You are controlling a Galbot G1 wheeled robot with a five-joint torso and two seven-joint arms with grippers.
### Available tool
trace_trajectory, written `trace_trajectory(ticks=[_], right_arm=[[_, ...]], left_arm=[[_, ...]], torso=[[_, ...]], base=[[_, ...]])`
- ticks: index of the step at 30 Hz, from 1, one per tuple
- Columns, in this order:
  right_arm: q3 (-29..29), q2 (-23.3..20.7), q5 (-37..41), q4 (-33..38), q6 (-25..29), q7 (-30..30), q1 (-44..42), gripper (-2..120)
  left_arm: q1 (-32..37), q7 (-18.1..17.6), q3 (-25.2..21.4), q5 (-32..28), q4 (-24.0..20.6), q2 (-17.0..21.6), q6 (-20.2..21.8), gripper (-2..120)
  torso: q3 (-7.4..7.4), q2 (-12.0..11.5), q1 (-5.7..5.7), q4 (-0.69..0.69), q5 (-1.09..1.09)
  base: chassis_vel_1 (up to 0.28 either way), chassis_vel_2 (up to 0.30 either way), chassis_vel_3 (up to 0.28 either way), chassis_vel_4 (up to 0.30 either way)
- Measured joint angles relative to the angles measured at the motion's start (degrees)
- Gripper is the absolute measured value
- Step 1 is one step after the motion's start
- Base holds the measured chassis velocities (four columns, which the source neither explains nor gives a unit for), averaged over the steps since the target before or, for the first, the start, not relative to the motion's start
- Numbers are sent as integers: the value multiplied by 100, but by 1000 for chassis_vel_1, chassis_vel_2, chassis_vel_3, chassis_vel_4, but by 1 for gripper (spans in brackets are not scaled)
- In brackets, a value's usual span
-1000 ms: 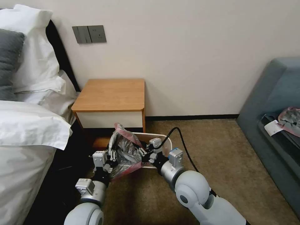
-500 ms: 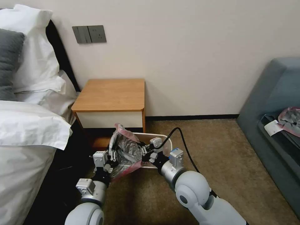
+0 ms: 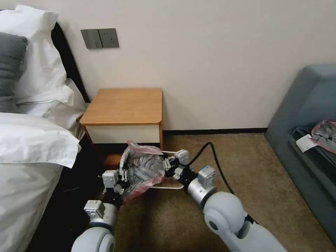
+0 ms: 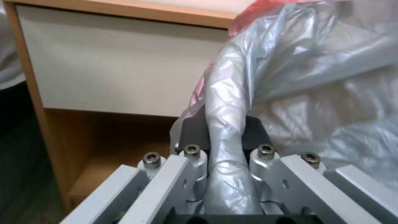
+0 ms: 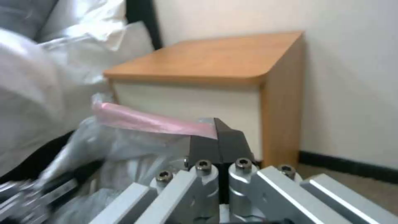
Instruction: Pick up the garbage bag from the table and place it over the trash can.
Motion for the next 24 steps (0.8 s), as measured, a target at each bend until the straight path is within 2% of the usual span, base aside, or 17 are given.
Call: trace_trajectory(ticks=[8, 16, 24], right_arm=[[437, -220, 169, -258, 27, -18, 213, 0], [754, -670, 185, -280, 127, -111, -3, 0], [942, -971, -130, -329, 190, -250, -212, 0]], left_arm=[[76, 31, -22, 3, -40, 15, -36, 9], [-16, 57, -154, -200, -140, 45, -45, 9], [-66, 37, -174, -523, -247, 48, 12, 9]], torso=[[0, 0, 0, 0, 1], [0, 0, 0, 0, 0], [0, 0, 0, 1, 0]], base=[[0, 0, 0, 0], [0, 0, 0, 0], [0, 0, 0, 0]])
